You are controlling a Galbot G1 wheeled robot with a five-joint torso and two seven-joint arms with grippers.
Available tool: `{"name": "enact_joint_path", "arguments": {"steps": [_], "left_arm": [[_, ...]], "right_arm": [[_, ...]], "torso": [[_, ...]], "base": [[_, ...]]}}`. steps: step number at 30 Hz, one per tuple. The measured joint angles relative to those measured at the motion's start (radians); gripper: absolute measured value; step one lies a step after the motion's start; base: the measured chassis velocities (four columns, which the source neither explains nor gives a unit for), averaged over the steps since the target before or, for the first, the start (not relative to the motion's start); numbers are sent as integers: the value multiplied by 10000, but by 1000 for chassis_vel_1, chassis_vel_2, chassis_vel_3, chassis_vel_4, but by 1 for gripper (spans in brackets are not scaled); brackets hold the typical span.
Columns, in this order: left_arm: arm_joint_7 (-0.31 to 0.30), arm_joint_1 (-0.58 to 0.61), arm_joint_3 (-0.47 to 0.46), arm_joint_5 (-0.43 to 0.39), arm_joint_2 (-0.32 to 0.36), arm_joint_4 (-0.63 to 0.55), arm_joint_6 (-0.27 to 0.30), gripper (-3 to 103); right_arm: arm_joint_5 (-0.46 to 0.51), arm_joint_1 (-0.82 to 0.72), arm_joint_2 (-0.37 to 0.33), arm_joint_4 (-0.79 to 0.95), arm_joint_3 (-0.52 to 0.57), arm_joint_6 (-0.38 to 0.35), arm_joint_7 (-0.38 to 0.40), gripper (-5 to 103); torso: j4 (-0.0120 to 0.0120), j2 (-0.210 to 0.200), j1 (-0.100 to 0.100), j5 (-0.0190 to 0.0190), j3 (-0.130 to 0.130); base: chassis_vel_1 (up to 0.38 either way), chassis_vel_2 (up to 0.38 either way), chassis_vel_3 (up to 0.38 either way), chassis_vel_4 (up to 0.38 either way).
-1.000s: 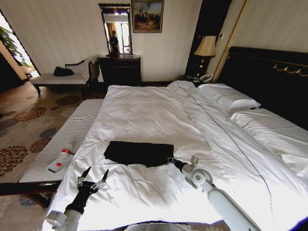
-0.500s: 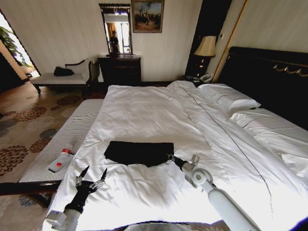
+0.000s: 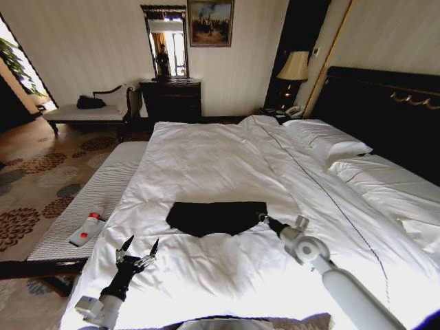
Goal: Fold the clothes on the bed.
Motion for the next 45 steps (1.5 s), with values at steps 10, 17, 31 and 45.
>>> {"name": "enact_joint_path", "arguments": {"steps": [10, 17, 31, 45], "left_arm": [[52, -45, 2, -93, -12, 114, -64, 100], [50, -38, -142, -139, 7, 16, -64, 100], [91, 257, -373, 223, -81, -546, -171, 100], [132, 591, -924, 98, -116, -696, -253, 100]], "right_arm": [[-867, 99, -325, -161, -24, 97, -34, 2], [-2044, 495, -255, 764, -652, 149, 120, 2], [-1697, 2782, 182, 1608, -3312, -294, 1005, 2], [-2258, 4258, 1395, 302, -5406, -396, 1068, 2]], "torso": [[-2, 0, 0, 0, 0], [-1, 0, 0, -2, 0], [0, 0, 0, -1, 0], [-2, 0, 0, -3, 1]], "base": [[0, 0, 0, 0], [0, 0, 0, 0], [0, 0, 0, 0], [0, 0, 0, 0]]}}
